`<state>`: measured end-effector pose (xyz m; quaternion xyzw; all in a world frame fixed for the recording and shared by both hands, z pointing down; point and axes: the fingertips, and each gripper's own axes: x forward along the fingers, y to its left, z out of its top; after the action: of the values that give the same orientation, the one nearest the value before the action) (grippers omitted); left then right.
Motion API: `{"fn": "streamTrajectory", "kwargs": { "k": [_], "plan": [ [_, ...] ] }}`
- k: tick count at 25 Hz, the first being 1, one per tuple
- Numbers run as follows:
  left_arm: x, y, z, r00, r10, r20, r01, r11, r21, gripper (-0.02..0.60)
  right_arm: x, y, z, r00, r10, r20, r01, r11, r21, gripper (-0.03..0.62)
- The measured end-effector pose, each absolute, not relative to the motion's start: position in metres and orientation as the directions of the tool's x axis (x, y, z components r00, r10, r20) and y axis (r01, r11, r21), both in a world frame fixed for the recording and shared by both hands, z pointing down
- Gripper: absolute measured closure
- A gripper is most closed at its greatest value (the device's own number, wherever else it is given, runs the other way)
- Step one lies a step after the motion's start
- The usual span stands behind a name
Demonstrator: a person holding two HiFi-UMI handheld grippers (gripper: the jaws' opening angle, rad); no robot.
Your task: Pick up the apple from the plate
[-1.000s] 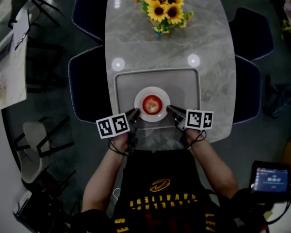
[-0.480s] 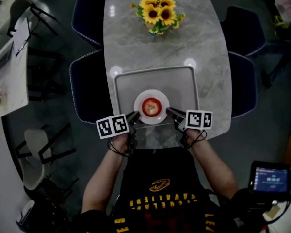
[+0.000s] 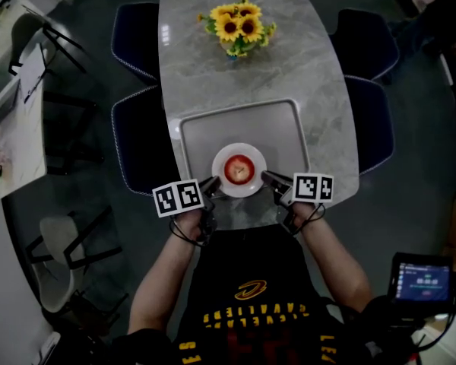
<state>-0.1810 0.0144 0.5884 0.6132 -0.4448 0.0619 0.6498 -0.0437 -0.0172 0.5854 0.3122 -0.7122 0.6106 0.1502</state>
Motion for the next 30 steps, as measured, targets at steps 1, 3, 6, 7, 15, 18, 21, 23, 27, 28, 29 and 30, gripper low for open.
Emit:
{"fn": "streamTrajectory", "kwargs": {
  "k": [1,3,6,7,15,18,21,23,27,28,29,30],
  "plan": [
    [-0.179,0.012,0.587,0.601,-0.464,0.651,-0.623,0.238,0.745,0.540,-0.042,-0.019,0.585,-0.761,-0.266,0.592,-0.625,0.056,-0.778,0.559],
    [-0.176,0.007,0.585,0.607,-0.462,0.647,-0.620,0.234,0.749,0.541,-0.038,-0.022,0.583,-0.763,-0.272,0.587,-0.620,0.048,-0.783,0.559],
    [-0.171,0.003,0.582,0.617,-0.455,0.642,-0.617,0.227,0.754,0.541,-0.032,-0.023,0.581,-0.762,-0.284,0.582,-0.614,0.031,-0.789,0.559],
    [-0.169,0.002,0.582,0.622,-0.451,0.640,-0.615,0.225,0.756,0.543,-0.029,-0.023,0.581,-0.761,-0.289,0.582,-0.613,0.025,-0.790,0.559],
    [-0.133,-0.003,0.576,0.641,-0.426,0.639,-0.621,0.201,0.758,0.543,0.007,-0.024,0.576,-0.762,-0.317,0.565,-0.597,0.005,-0.802,0.559],
    [-0.121,-0.005,0.575,0.639,-0.429,0.639,-0.620,0.204,0.758,0.543,0.019,-0.025,0.575,-0.768,-0.313,0.559,-0.590,0.006,-0.807,0.560],
    [-0.105,-0.010,0.578,0.635,-0.434,0.639,-0.618,0.211,0.757,0.543,0.035,-0.032,0.576,-0.770,-0.313,0.555,-0.589,0.015,-0.808,0.561],
    [-0.097,-0.004,0.578,0.635,-0.434,0.639,-0.616,0.215,0.758,0.543,0.042,-0.028,0.575,-0.771,-0.314,0.554,-0.588,0.014,-0.809,0.562],
    [-0.085,0.003,0.577,0.634,-0.436,0.639,-0.615,0.217,0.758,0.543,0.054,-0.023,0.575,-0.770,-0.314,0.555,-0.589,0.016,-0.808,0.562],
    [-0.083,0.003,0.577,0.633,-0.438,0.638,-0.615,0.216,0.758,0.543,0.056,-0.023,0.576,-0.770,-0.314,0.555,-0.590,0.017,-0.808,0.562],
    [-0.080,0.003,0.578,0.632,-0.440,0.638,-0.615,0.216,0.758,0.543,0.059,-0.022,0.577,-0.770,-0.315,0.555,-0.590,0.018,-0.807,0.562],
    [-0.077,0.004,0.579,0.632,-0.440,0.638,-0.615,0.215,0.758,0.543,0.063,-0.022,0.577,-0.770,-0.315,0.555,-0.590,0.020,-0.807,0.562]
  ]
}}
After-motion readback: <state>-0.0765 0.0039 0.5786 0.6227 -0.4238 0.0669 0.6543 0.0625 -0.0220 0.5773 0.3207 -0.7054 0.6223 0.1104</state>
